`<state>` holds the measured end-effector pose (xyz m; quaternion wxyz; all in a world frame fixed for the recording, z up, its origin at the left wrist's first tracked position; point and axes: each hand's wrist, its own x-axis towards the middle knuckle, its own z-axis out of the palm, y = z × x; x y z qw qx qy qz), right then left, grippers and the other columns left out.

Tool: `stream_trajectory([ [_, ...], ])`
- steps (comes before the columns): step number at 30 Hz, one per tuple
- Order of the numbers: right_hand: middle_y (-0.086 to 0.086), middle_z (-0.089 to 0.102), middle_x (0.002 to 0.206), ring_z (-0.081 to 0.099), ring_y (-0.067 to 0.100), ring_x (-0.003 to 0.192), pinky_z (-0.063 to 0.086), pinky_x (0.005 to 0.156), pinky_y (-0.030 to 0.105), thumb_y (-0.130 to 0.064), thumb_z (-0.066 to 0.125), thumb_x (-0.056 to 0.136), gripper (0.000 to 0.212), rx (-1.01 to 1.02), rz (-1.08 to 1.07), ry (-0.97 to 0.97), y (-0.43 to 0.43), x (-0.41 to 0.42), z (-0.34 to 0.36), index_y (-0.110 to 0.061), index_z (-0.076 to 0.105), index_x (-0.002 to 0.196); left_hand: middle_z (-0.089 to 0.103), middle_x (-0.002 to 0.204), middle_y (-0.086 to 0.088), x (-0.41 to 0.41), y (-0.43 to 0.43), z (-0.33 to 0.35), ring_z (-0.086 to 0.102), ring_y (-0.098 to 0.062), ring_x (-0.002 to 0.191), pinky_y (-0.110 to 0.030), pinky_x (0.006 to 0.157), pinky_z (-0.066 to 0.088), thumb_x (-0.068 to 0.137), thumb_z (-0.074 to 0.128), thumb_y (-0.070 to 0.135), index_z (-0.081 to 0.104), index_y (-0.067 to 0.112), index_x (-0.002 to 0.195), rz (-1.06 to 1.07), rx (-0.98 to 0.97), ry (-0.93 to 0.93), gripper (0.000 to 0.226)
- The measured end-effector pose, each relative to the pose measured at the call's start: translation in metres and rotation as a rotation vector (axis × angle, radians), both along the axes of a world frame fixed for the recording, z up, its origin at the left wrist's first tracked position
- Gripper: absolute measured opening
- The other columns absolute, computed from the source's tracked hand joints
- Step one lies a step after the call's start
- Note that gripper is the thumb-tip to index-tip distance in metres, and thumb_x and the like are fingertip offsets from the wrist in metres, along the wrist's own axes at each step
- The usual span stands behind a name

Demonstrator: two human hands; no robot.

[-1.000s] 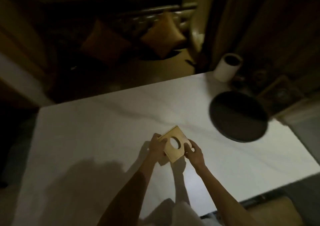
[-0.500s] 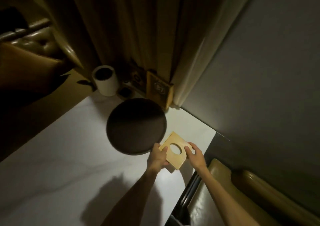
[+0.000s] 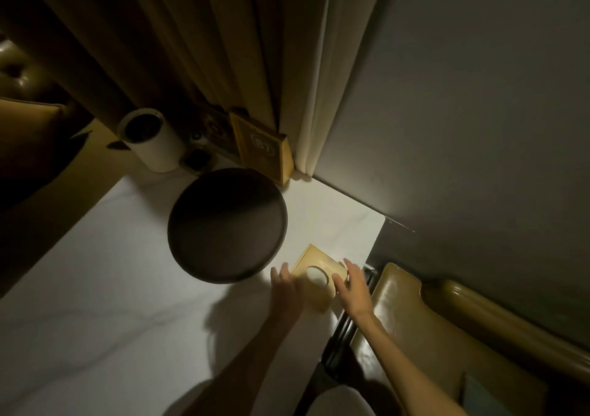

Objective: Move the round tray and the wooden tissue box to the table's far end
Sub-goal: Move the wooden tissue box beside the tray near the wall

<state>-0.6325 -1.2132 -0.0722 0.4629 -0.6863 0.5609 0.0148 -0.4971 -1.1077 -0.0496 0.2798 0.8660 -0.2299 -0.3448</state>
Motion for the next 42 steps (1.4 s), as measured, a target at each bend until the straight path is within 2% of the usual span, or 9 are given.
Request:
stream_trajectory([
  [2, 0.006, 0.019, 0.162, 0.030, 0.031, 0.144, 0.034, 0.114, 0.045, -0.037, 0.056, 0.095, 0.063, -0.232, 0.175, 0.157, 0.023, -0.003, 0.010, -0.025, 0.028, 0.151, 0.051, 0.137, -0.029, -0.006, 0.023, -0.009, 0.057, -0.045, 0.116, -0.050, 0.085, 0.058, 0.095, 0.028, 0.044, 0.050, 0.009, 0.129, -0.257, 0.041, -0.270, 0.054],
  [4, 0.004, 0.009, 0.165, 0.019, 0.029, 0.150, 0.032, 0.116, 0.044, -0.027, 0.064, 0.092, 0.077, -0.362, 0.349, 0.118, 0.059, -0.012, 0.014, -0.032, 0.019, 0.154, 0.046, 0.146, -0.023, -0.011, 0.050, -0.022, 0.049, -0.041, 0.130, -0.053, 0.092, 0.052, 0.096, 0.039, 0.041, 0.043, 0.014, 0.139, -0.477, 0.011, -0.418, 0.052],
  [7, -0.005, -0.017, 0.163, -0.006, 0.023, 0.152, 0.033, 0.115, 0.045, -0.040, 0.052, 0.096, 0.079, -0.274, 0.473, 0.218, 0.098, -0.022, 0.010, -0.041, -0.003, 0.153, 0.039, 0.154, -0.011, -0.011, 0.078, -0.029, 0.036, -0.030, 0.142, -0.067, 0.104, 0.035, 0.094, 0.042, 0.052, 0.041, 0.017, 0.145, -0.691, 0.083, -0.605, 0.062],
  [9, -0.003, -0.023, 0.161, -0.010, 0.027, 0.151, 0.038, 0.113, 0.045, -0.049, 0.042, 0.098, 0.076, -0.273, 0.508, 0.290, 0.104, -0.018, 0.006, -0.037, -0.008, 0.153, 0.042, 0.152, -0.007, -0.007, 0.076, -0.024, 0.038, -0.027, 0.142, -0.071, 0.105, 0.028, 0.093, 0.036, 0.059, 0.044, 0.019, 0.143, -0.737, 0.173, -0.618, 0.064],
  [14, -0.002, -0.021, 0.162, -0.007, 0.029, 0.152, 0.040, 0.112, 0.047, -0.055, 0.031, 0.097, 0.070, -0.268, 0.533, 0.339, 0.070, -0.004, 0.010, -0.037, -0.007, 0.153, 0.052, 0.145, -0.006, 0.006, 0.041, -0.013, 0.040, -0.027, 0.140, -0.073, 0.105, 0.025, 0.087, 0.044, 0.061, 0.050, 0.022, 0.137, -0.754, 0.252, -0.637, 0.064],
  [24, -0.006, -0.019, 0.163, 0.003, 0.035, 0.152, 0.023, 0.117, 0.056, -0.056, 0.029, 0.098, 0.066, -0.149, 0.541, 0.345, -0.042, 0.033, 0.023, -0.039, -0.004, 0.153, 0.065, 0.129, -0.004, 0.038, -0.066, -0.016, 0.049, -0.044, 0.129, -0.082, 0.103, 0.016, 0.085, 0.057, 0.062, 0.068, 0.025, 0.120, -0.577, 0.004, -0.640, 0.053],
  [30, -0.015, -0.022, 0.161, 0.046, 0.030, 0.134, 0.052, 0.096, 0.051, -0.046, 0.045, 0.098, 0.071, -0.199, 0.563, 0.410, -0.091, 0.032, 0.023, -0.046, -0.003, 0.151, 0.063, 0.133, -0.002, 0.052, -0.112, -0.016, 0.051, -0.042, 0.129, -0.084, 0.100, 0.013, 0.085, 0.038, 0.071, 0.065, 0.034, 0.121, -0.615, 0.088, -0.613, 0.058],
  [33, -0.017, -0.019, 0.162, 0.055, 0.025, 0.123, 0.053, 0.091, 0.048, -0.043, 0.047, 0.098, 0.072, -0.191, 0.563, 0.404, -0.109, 0.032, 0.026, -0.050, -0.003, 0.149, 0.066, 0.128, -0.004, 0.050, -0.123, -0.015, 0.053, -0.041, 0.127, -0.083, 0.101, 0.016, 0.085, 0.047, 0.069, 0.068, 0.030, 0.118, -0.578, 0.034, -0.614, 0.056],
  [42, -0.010, -0.015, 0.164, 0.042, 0.030, 0.138, 0.035, 0.110, 0.057, -0.039, 0.047, 0.099, 0.069, -0.148, 0.543, 0.405, -0.134, 0.044, 0.035, -0.045, 0.004, 0.152, 0.067, 0.128, -0.002, 0.050, -0.149, -0.024, 0.054, -0.044, 0.125, -0.082, 0.100, 0.020, 0.085, 0.049, 0.068, 0.067, 0.031, 0.121, -0.522, -0.005, -0.601, 0.055],
])
